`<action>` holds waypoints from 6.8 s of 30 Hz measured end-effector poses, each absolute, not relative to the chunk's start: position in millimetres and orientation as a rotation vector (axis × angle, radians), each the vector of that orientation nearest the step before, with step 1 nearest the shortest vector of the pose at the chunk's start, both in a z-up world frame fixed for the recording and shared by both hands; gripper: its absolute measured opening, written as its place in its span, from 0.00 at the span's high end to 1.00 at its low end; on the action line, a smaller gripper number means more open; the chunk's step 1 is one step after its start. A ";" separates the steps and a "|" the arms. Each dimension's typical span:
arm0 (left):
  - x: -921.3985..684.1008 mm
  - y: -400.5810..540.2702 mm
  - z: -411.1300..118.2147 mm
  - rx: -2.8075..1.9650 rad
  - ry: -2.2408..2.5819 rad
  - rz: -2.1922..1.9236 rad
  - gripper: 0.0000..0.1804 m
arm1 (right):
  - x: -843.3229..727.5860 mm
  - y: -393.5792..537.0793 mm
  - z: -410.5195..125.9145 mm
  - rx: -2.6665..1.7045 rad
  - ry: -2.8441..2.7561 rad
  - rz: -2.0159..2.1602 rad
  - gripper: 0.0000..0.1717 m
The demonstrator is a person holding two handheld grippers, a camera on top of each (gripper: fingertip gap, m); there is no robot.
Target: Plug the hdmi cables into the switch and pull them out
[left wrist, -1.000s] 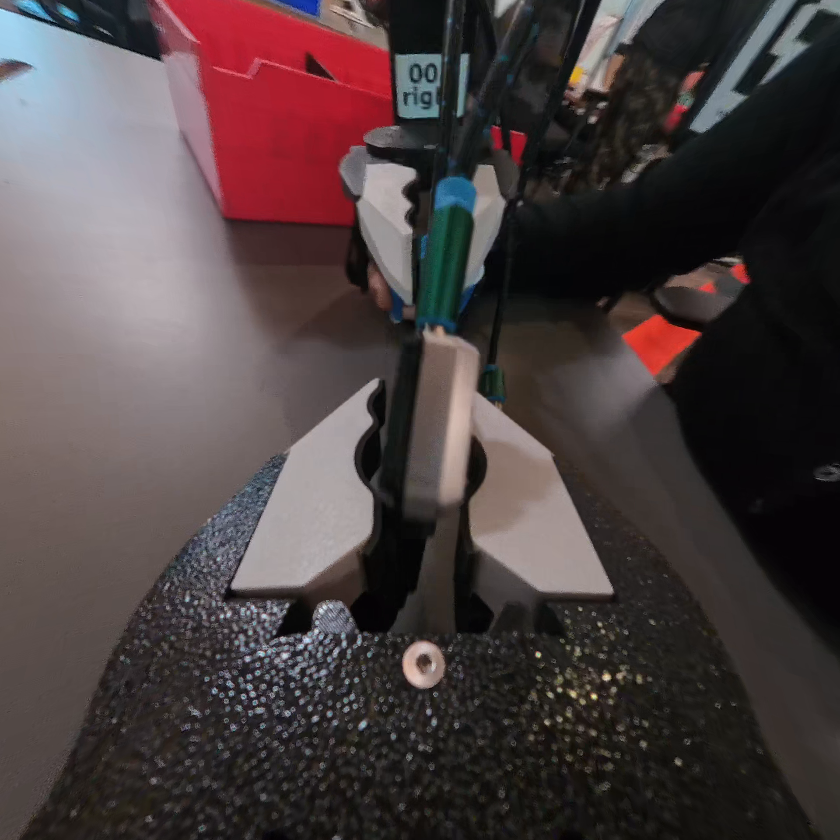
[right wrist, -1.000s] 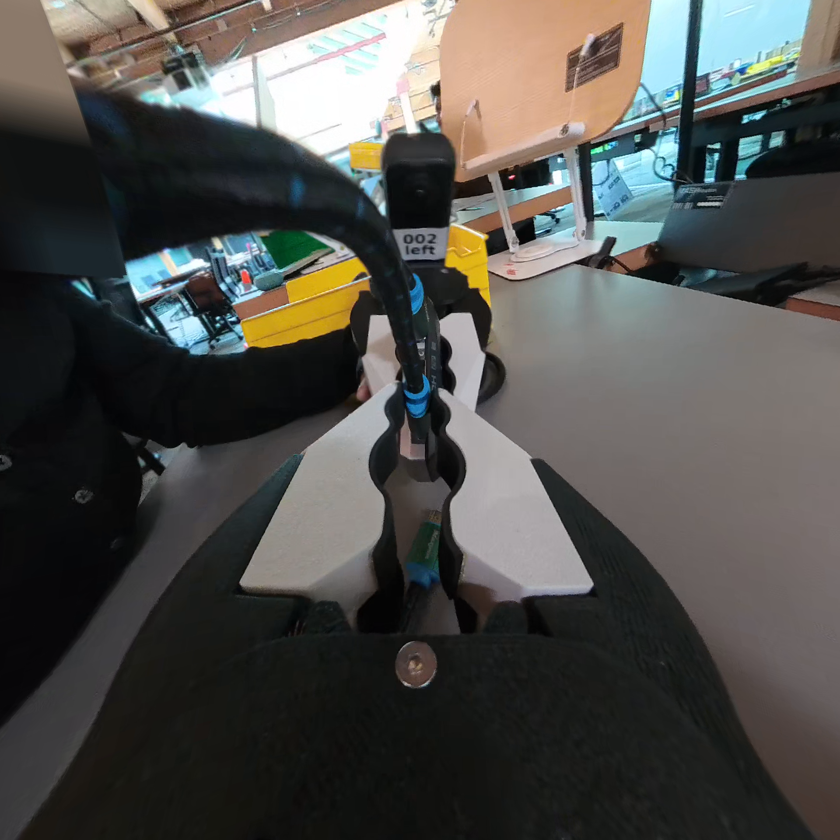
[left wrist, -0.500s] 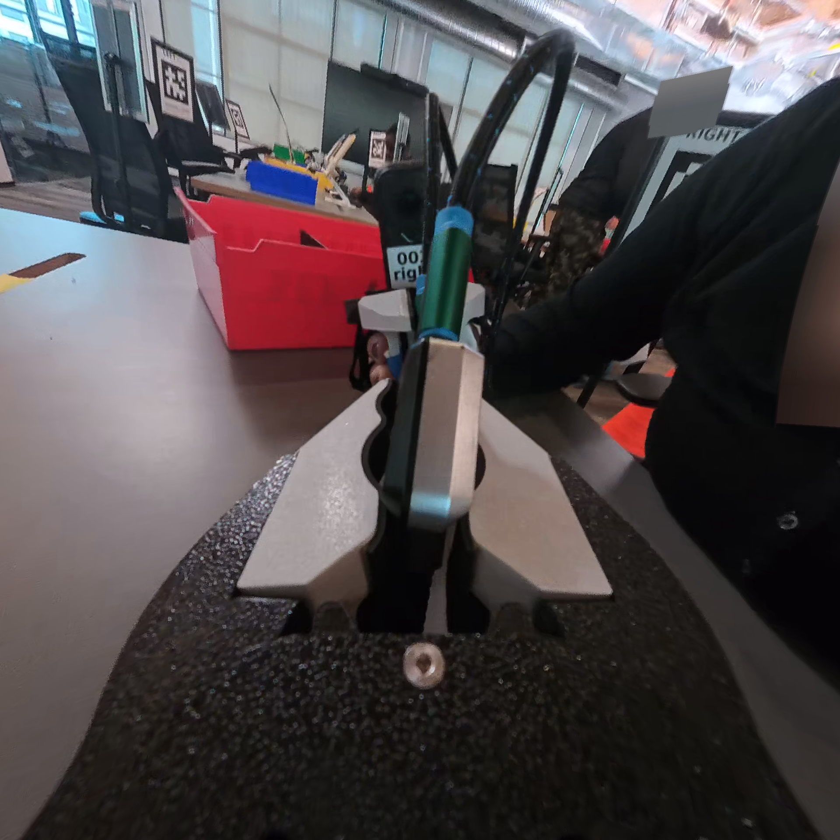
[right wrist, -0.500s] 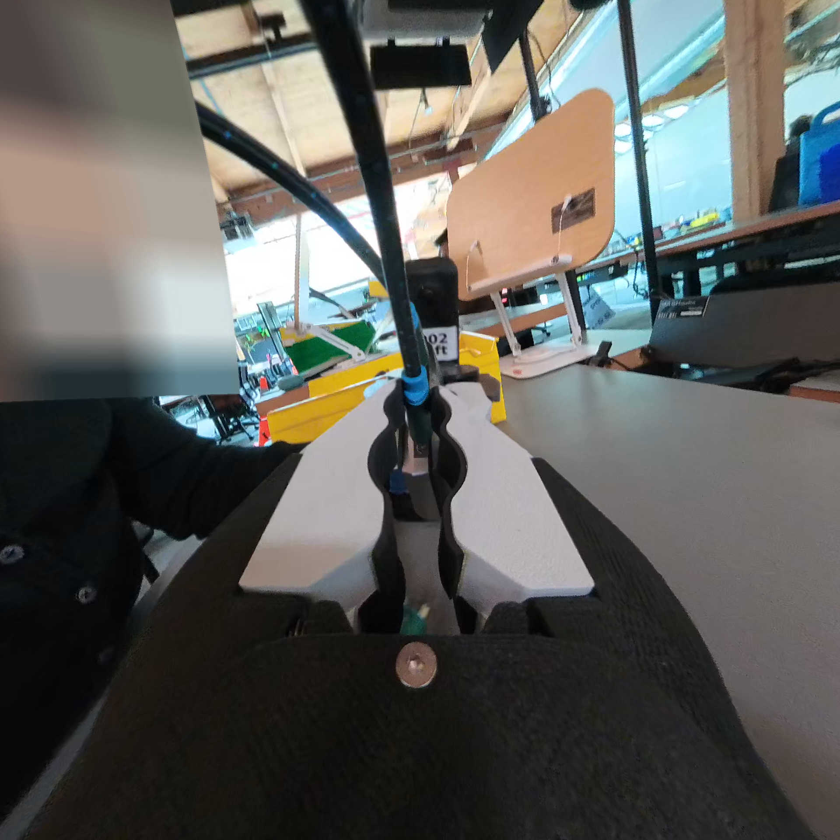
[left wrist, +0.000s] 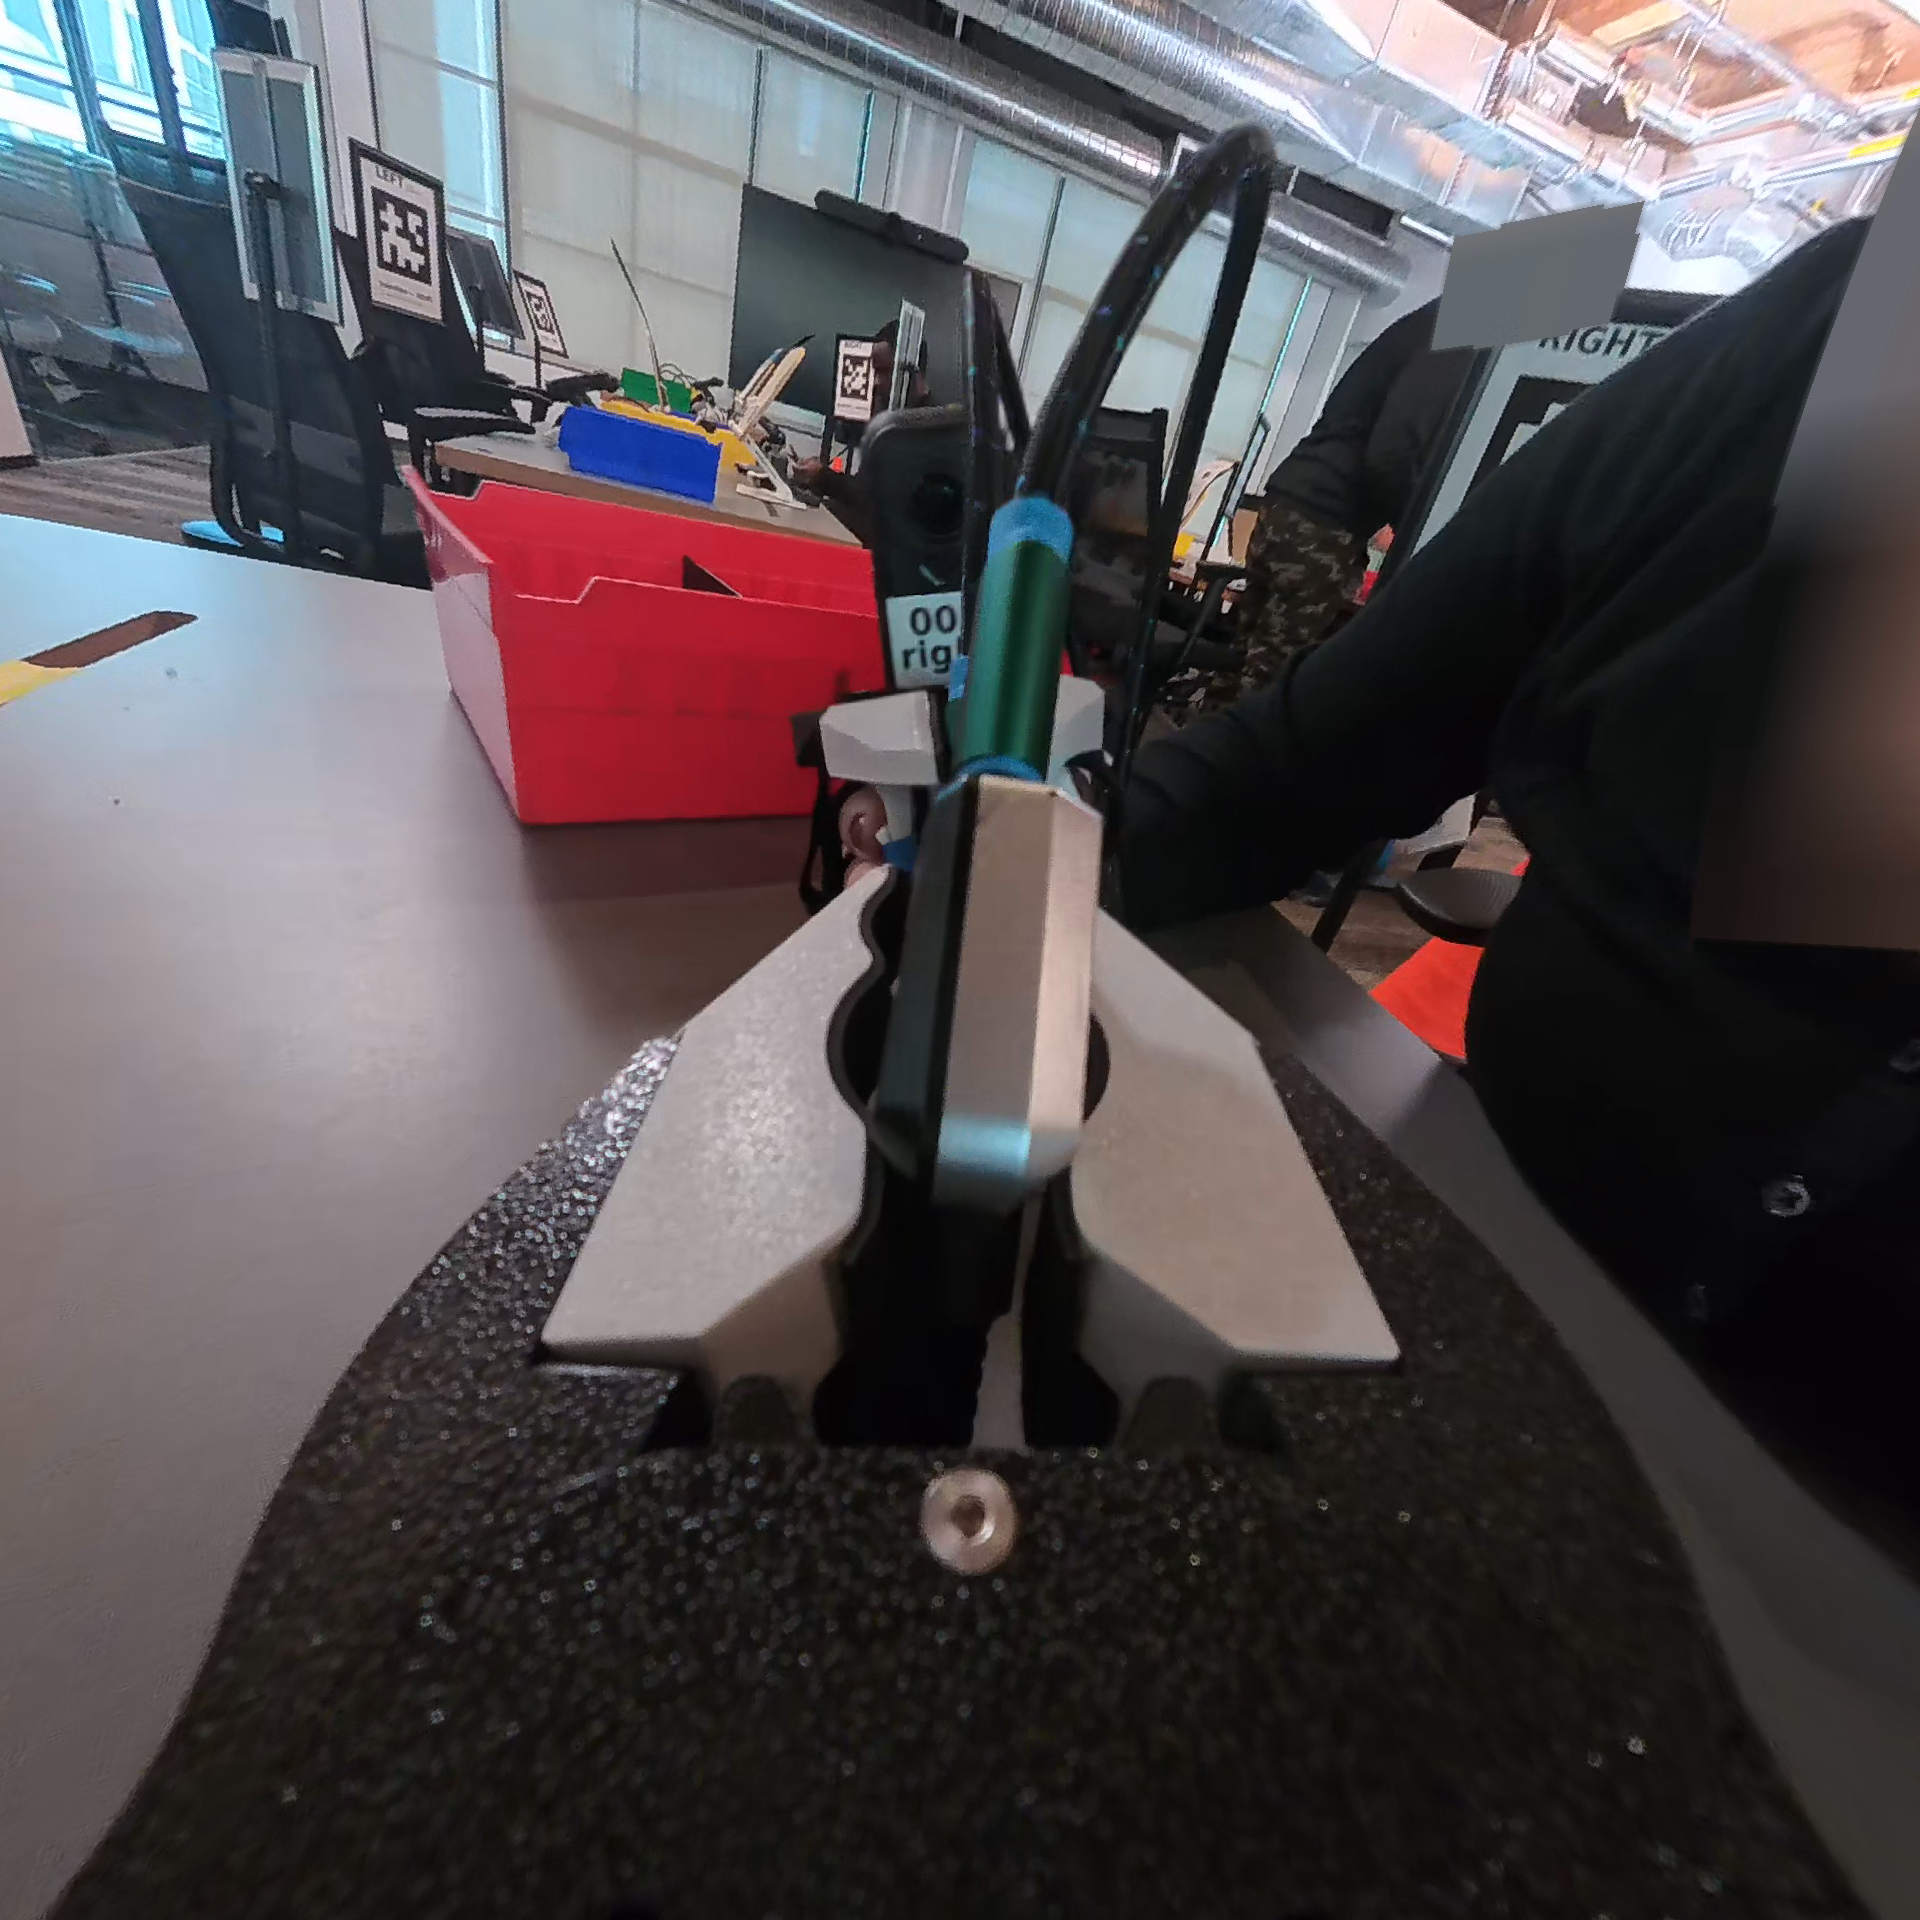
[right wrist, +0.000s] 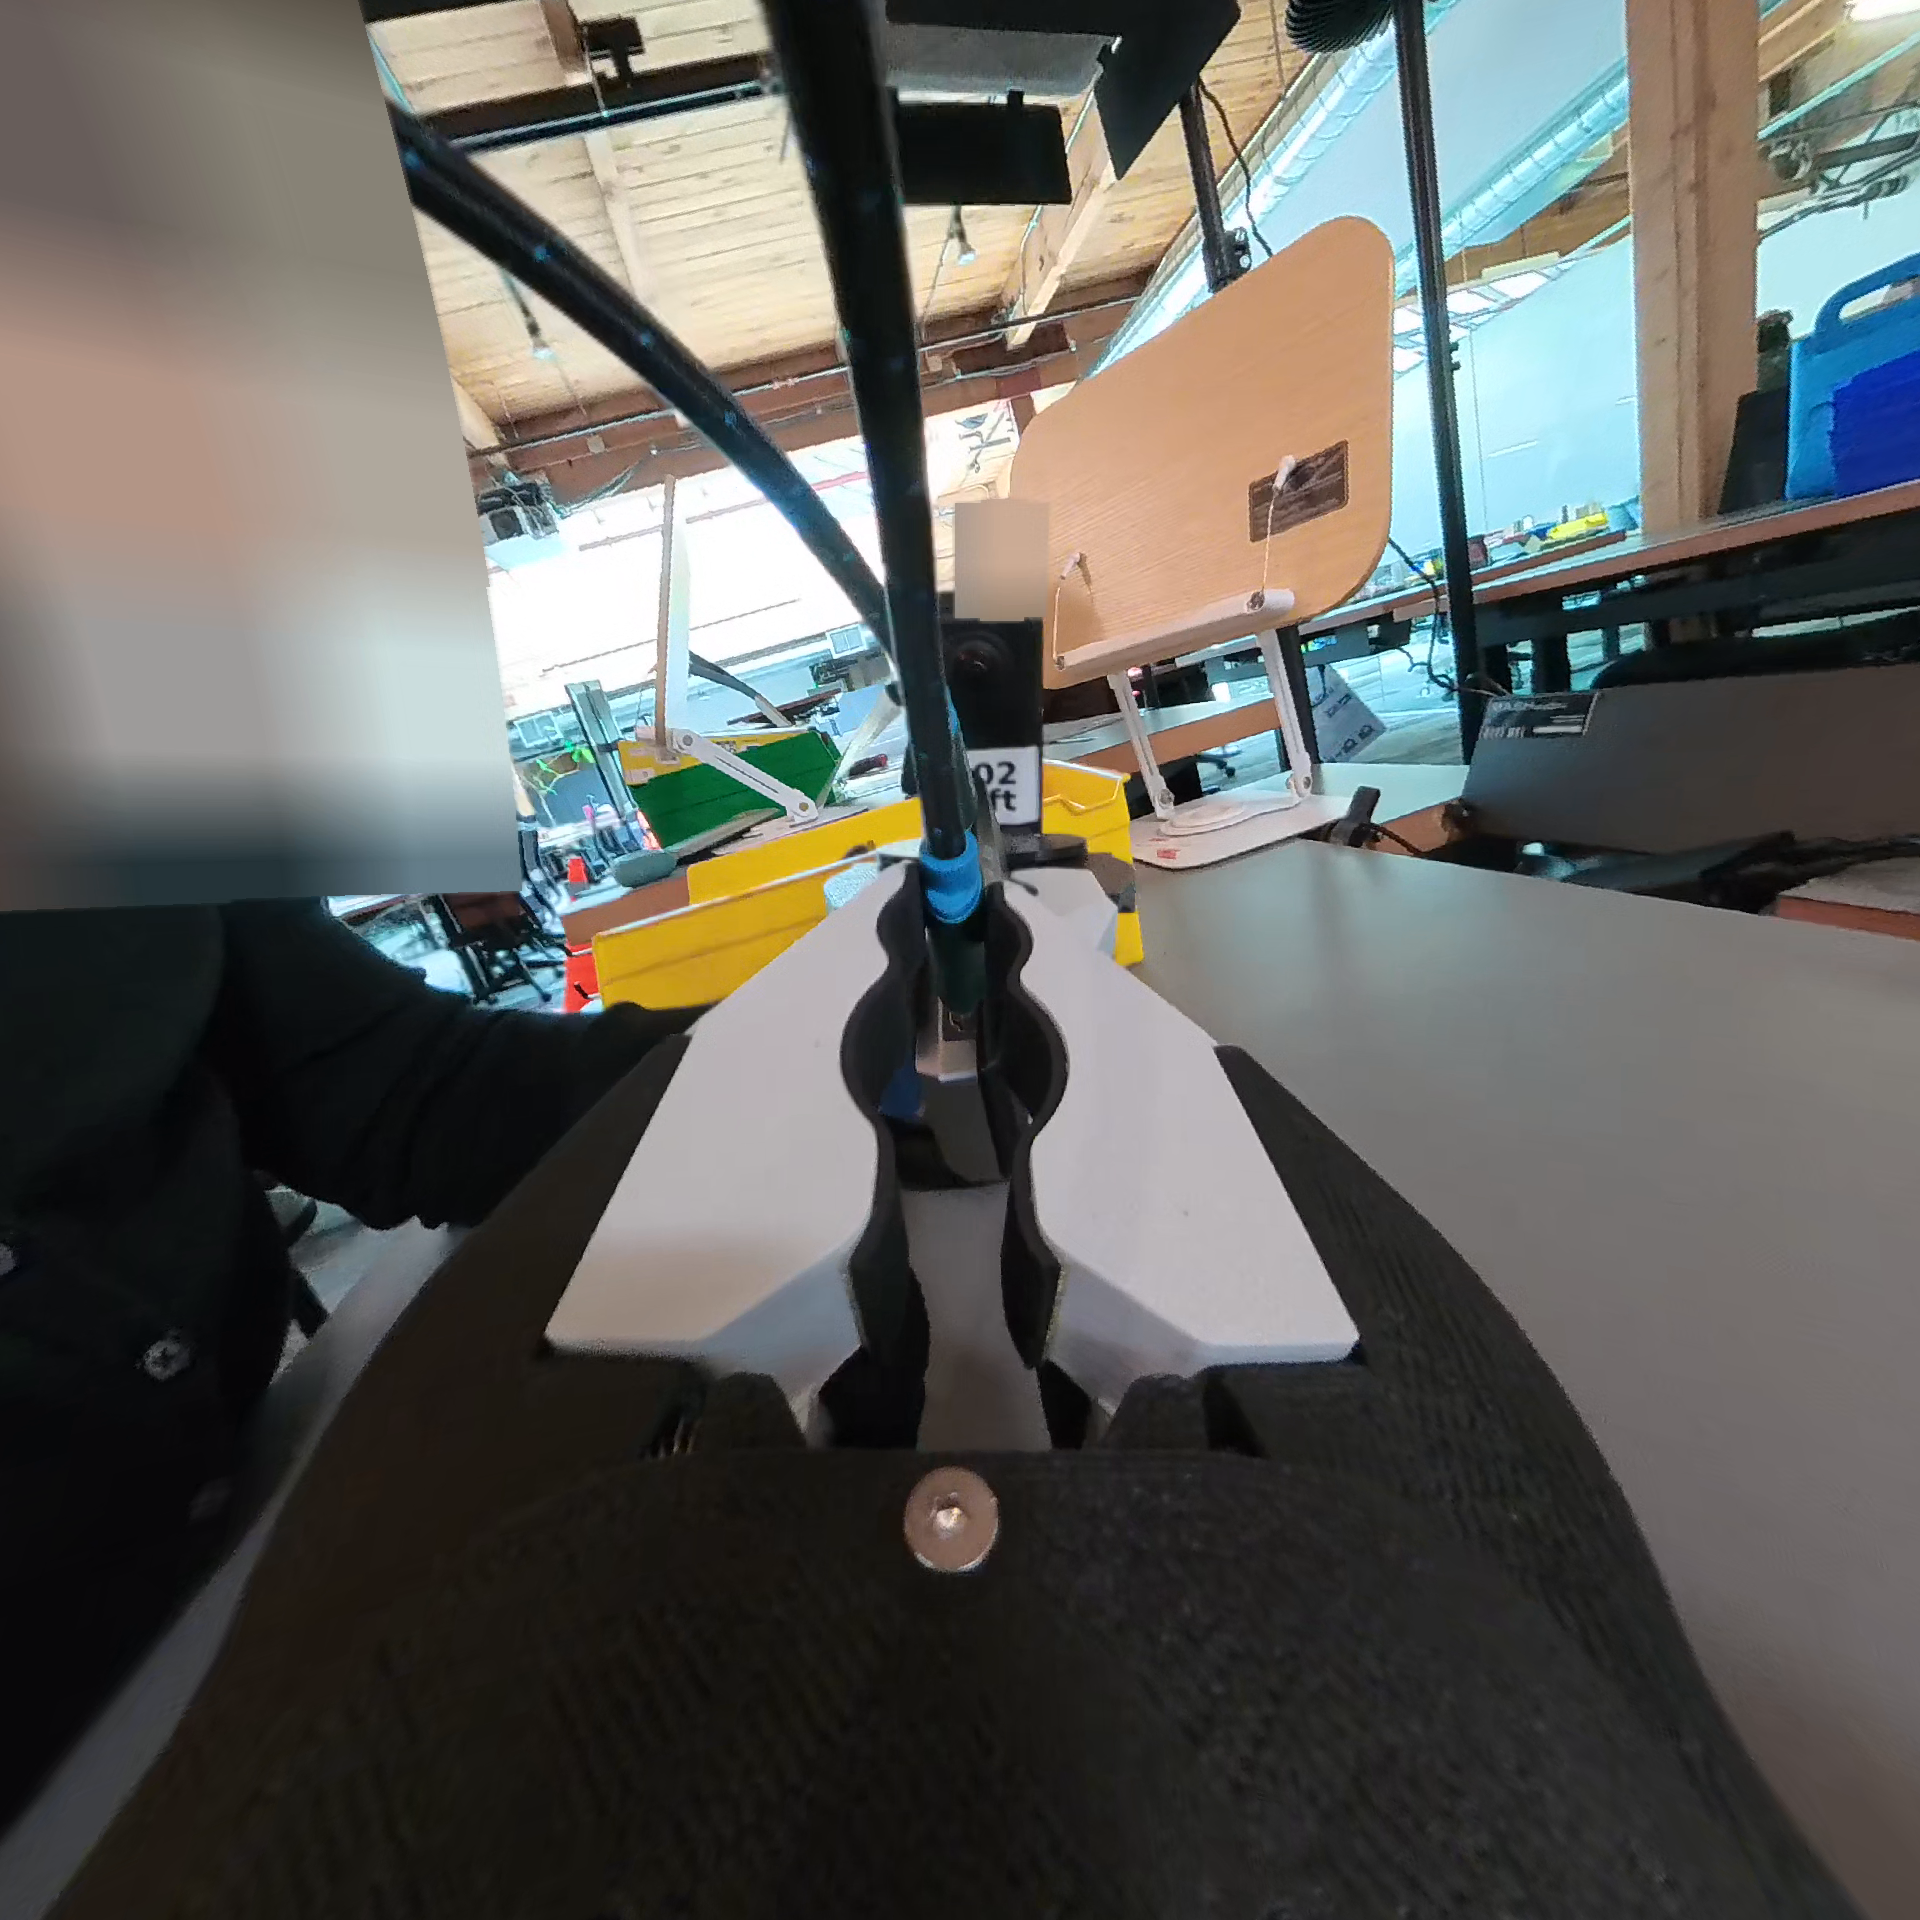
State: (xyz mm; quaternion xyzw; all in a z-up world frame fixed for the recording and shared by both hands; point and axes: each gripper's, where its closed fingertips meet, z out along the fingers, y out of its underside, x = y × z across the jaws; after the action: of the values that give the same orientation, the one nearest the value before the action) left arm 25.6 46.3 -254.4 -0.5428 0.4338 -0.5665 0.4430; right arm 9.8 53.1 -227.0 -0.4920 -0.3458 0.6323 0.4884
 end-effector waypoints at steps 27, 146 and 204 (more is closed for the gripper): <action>36.3 35.9 -256.9 -1.309 1.140 -1.348 0.87 | 22.6 37.8 -227.6 -1.093 -0.958 1.424 0.95; -102.7 35.8 -203.0 -1.141 0.388 -0.326 0.65 | -52.0 63.4 -359.5 -2.166 -1.446 0.547 0.17; -39.6 -8.5 -200.1 -1.031 0.607 -0.339 0.75 | 62.0 80.7 -53.2 -1.367 -0.990 0.160 0.87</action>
State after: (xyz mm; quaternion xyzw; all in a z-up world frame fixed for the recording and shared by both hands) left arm -39.6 -8.5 -200.1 -0.4830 0.2844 -0.1588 0.8128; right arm 62.0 80.7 -53.2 -0.6046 -0.4380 0.0706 0.6615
